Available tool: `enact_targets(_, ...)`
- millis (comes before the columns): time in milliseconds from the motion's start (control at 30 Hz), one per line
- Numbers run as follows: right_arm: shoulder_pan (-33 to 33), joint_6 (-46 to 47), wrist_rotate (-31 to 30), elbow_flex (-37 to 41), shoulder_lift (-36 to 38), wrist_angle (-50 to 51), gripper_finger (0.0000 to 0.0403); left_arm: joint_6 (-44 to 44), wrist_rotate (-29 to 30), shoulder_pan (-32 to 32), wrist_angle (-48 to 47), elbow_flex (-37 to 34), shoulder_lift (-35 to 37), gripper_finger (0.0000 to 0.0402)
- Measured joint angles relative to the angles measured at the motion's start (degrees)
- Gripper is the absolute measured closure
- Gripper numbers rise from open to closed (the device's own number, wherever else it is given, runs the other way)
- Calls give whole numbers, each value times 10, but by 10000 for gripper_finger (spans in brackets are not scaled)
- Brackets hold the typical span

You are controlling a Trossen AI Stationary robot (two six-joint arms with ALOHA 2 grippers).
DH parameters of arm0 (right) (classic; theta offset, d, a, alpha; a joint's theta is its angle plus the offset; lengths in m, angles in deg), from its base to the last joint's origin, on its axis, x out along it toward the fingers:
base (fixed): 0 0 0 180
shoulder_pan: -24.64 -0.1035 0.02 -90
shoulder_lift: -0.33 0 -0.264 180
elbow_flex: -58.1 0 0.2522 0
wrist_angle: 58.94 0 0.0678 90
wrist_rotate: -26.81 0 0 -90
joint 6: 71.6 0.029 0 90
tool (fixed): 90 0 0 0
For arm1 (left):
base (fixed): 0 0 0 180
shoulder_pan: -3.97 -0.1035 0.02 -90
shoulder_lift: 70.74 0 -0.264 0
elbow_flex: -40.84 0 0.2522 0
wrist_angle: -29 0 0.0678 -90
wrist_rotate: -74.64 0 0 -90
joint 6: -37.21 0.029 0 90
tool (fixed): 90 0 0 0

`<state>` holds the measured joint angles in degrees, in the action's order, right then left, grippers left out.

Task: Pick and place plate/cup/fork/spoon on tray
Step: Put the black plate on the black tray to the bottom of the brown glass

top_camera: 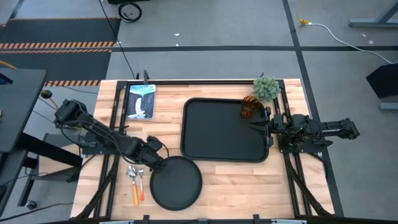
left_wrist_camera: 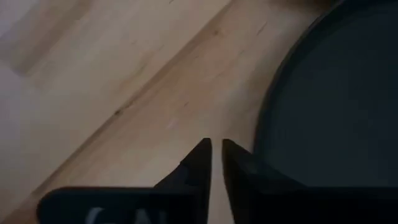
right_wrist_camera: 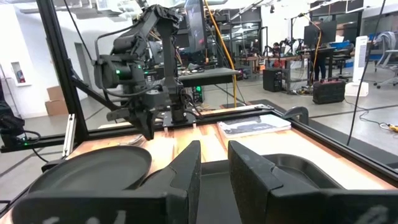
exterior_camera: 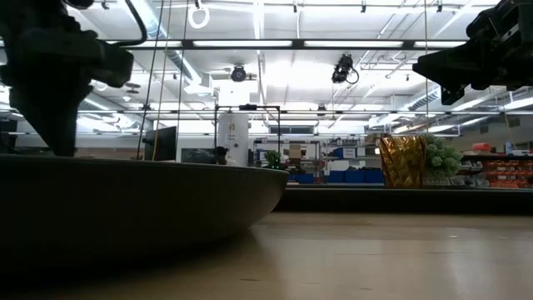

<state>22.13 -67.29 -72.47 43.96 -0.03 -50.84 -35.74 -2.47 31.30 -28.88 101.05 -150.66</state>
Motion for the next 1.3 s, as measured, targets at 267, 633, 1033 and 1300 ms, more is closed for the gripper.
enact_targets(267, 0, 0, 0, 0, 0, -3, 315, 14, -30, -9, 20, 0, -1, 246)
enact_targets(633, 0, 0, 0, 0, 0, -3, 315, 56, -75, -9, 51, 0, -53, 209)
enact_targets(1033, 0, 0, 0, 0, -1, -16, 315, 76, -104, -9, 78, 0, -90, 284)
enact_targets(1300, 0, 0, 0, 0, -1, -23, 315, 74, -105, -10, 78, 1, -89, 372)
